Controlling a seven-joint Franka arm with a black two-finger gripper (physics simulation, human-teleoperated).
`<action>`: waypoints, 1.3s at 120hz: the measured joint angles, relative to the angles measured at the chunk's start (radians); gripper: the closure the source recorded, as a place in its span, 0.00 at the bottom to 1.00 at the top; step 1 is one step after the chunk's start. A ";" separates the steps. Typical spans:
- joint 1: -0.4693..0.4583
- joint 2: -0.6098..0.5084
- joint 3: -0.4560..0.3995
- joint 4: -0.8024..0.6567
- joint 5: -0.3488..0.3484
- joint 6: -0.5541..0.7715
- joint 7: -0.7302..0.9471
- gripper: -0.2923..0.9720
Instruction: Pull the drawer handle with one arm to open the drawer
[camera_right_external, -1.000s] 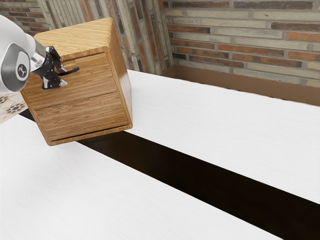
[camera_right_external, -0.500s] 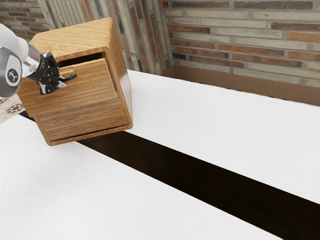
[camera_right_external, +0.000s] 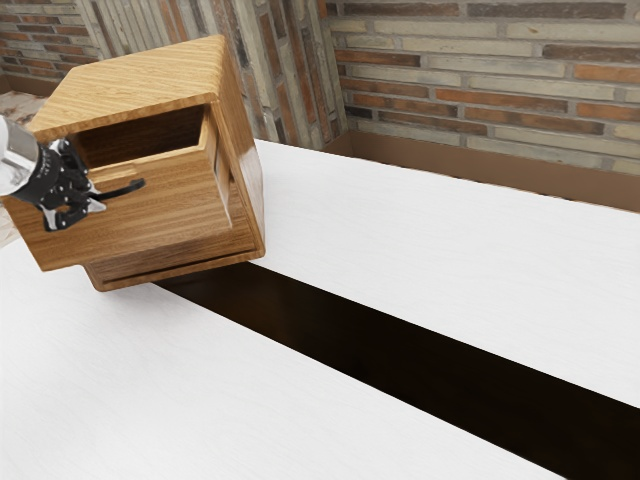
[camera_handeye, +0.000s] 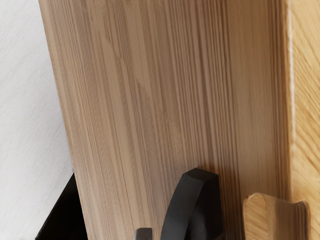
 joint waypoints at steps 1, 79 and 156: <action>0.001 -0.004 -0.002 -0.005 0.000 0.000 0.000 0.85; 0.059 -0.264 -0.117 -0.236 0.001 -0.013 -0.050 0.85; 0.035 -0.466 -0.228 -0.313 0.043 -0.094 -0.102 0.45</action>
